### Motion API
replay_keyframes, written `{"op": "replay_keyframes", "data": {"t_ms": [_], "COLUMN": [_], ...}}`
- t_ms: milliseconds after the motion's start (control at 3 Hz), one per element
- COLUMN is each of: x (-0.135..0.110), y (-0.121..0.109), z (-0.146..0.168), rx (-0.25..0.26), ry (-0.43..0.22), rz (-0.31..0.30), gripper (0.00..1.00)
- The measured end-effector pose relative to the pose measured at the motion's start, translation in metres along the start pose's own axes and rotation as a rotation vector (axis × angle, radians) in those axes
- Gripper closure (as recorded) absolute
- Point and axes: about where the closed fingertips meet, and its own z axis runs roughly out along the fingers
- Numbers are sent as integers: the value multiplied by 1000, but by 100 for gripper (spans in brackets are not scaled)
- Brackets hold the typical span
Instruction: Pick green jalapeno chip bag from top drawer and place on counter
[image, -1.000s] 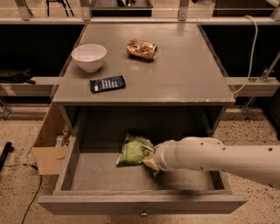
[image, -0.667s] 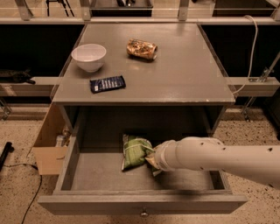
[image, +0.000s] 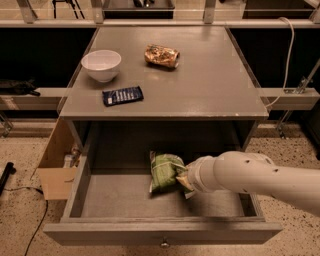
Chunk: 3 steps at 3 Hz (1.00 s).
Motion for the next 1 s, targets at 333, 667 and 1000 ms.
{"op": "replay_keyframes", "data": {"t_ms": [333, 667, 1000], "x": [-7, 4, 23], "y": [-29, -89, -128], "z": [-53, -145, -227], "rx": [43, 141, 218], "ry": [-28, -48, -33], "rz": [33, 60, 57], "gripper": [100, 100, 100]}}
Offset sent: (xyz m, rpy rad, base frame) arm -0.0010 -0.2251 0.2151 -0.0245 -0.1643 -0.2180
